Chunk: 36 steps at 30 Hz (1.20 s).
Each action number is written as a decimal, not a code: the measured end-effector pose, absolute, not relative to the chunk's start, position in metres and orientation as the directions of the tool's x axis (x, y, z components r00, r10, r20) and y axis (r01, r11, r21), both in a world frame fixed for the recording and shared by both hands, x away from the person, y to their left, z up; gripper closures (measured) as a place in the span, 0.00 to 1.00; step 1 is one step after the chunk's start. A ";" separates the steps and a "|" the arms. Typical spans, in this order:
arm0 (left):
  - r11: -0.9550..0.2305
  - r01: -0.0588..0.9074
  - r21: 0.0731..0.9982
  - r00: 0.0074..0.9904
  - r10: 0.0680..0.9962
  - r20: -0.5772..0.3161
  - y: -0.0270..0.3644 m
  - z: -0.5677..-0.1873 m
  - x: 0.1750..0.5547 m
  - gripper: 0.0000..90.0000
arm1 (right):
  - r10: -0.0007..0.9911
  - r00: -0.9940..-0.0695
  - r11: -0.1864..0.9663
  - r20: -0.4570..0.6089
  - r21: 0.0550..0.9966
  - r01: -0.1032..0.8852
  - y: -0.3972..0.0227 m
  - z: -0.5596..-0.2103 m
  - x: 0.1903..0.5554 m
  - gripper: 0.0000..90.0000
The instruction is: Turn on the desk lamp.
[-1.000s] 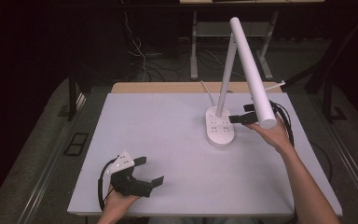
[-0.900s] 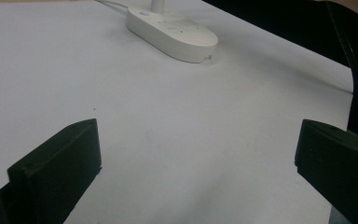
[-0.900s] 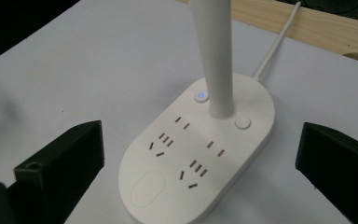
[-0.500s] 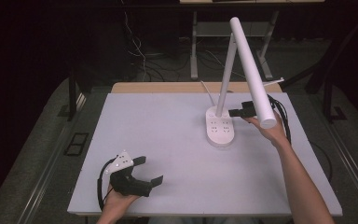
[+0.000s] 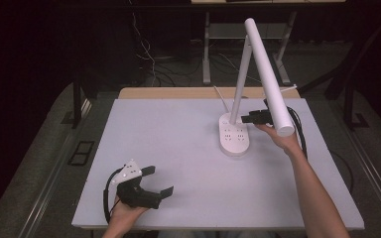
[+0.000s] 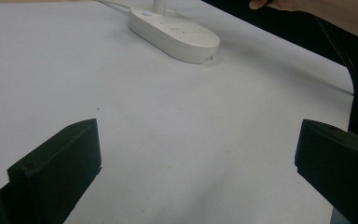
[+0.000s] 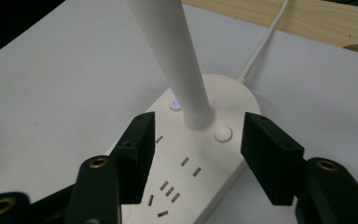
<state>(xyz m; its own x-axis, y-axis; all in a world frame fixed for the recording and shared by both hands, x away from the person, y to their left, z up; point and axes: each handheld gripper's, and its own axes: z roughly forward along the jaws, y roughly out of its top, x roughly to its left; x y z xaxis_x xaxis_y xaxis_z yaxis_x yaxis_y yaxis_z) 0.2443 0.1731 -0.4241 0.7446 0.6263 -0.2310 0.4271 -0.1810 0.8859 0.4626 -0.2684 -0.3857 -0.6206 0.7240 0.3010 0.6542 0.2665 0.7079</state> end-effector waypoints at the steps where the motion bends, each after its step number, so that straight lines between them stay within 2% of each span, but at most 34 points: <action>1: -0.181 0.427 0.886 0.745 0.626 -0.231 0.173 -0.424 0.244 0.00 | 0.724 -0.621 0.266 0.301 0.708 0.654 -0.268 -0.386 0.463 0.50; 10: -0.180 0.429 0.885 0.743 0.628 -0.232 0.174 -0.424 0.245 0.00 | 0.750 -0.587 0.237 0.303 0.706 0.668 -0.268 -0.393 0.470 0.72; 11: -0.180 0.428 0.885 0.743 0.628 -0.232 0.174 -0.424 0.245 0.00 | 0.750 -0.587 0.237 0.303 0.706 0.668 -0.268 -0.393 0.470 0.72; 13: -0.180 0.428 0.886 0.742 0.629 -0.231 0.175 -0.424 0.245 0.00 | 0.751 -0.583 0.228 0.310 0.708 0.669 -0.269 -0.395 0.473 0.81; 16: -0.180 0.429 0.885 0.742 0.629 -0.231 0.175 -0.424 0.246 0.00 | 0.753 -0.578 0.224 0.314 0.704 0.674 -0.268 -0.396 0.475 0.86; 17: -0.181 0.429 0.885 0.742 0.629 -0.231 0.175 -0.424 0.246 0.00 | 0.755 -0.571 0.220 0.321 0.697 0.683 -0.267 -0.396 0.476 0.91; 22: -0.176 0.427 0.887 0.739 0.633 -0.230 0.176 -0.424 0.245 0.00 | 0.761 -0.565 0.217 0.319 0.696 0.685 -0.263 -0.399 0.480 0.99; 36: -0.177 0.423 0.889 0.740 0.634 -0.226 0.177 -0.423 0.245 0.00 | 0.764 -0.561 0.234 0.318 0.674 0.701 -0.253 -0.418 0.488 1.00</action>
